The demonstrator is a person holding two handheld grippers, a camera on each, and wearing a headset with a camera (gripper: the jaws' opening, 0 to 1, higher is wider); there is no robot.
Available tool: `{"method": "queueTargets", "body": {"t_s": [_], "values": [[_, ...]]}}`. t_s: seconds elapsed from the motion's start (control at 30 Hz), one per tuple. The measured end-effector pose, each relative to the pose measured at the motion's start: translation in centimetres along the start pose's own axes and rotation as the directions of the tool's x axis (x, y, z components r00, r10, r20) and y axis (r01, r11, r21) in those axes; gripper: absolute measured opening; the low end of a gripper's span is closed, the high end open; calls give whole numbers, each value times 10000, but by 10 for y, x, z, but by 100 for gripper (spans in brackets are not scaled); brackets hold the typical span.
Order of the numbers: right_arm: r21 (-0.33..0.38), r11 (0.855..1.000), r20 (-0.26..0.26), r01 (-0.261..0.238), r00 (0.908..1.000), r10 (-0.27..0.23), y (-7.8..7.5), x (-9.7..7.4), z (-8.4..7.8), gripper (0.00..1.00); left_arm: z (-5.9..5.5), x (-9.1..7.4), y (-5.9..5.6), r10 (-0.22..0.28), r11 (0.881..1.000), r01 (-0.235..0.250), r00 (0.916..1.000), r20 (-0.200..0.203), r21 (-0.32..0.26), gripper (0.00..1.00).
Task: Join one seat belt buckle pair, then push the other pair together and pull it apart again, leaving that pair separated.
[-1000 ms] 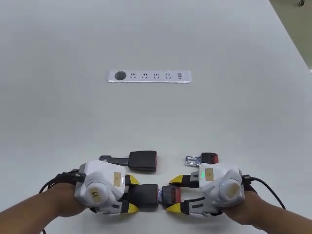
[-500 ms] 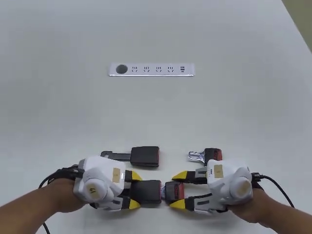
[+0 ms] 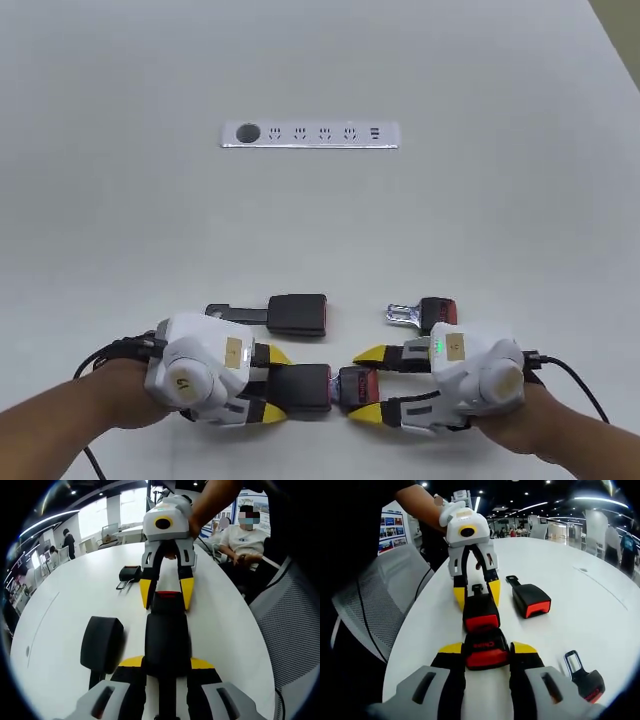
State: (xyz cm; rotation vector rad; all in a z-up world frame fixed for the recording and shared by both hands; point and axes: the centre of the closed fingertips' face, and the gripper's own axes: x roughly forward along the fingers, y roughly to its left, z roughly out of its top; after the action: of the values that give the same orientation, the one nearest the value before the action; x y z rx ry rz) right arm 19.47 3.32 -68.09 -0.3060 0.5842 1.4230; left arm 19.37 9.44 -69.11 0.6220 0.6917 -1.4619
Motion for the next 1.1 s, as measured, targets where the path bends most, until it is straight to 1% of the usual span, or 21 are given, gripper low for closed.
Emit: {"method": "queueTargets", "body": {"t_s": [0.33,0.4,0.6,0.73,0.8,1.0,1.1], "values": [[43,9998,20,196,9998,-196,-1,0,-1,32,1,0,1,-15,10000,15,10000,4,-54,31],[-19,9997,-75,226,9997,-226,-1,0,0,32,1,1,1,-9,10000,9,10000,-44,-37,32],[-113,9996,-328,262,9991,-266,0,1,0,33,2,1,1,60,10000,-61,9995,-320,-22,32],[-318,9989,-593,335,9976,-354,1,2,-1,33,1,2,0,43,10000,-42,9986,-527,25,32],[-372,9987,-708,347,9968,-373,1,2,-1,33,2,2,0,44,9999,-38,9978,-667,93,32],[-524,9977,-1037,419,9935,-472,3,2,-2,33,0,3,-1,63,9998,-44,9947,-1022,182,33],[-488,9977,-1143,474,9920,-527,4,2,-2,34,0,3,-2,77,9998,-57,9936,-1125,175,33]]}}
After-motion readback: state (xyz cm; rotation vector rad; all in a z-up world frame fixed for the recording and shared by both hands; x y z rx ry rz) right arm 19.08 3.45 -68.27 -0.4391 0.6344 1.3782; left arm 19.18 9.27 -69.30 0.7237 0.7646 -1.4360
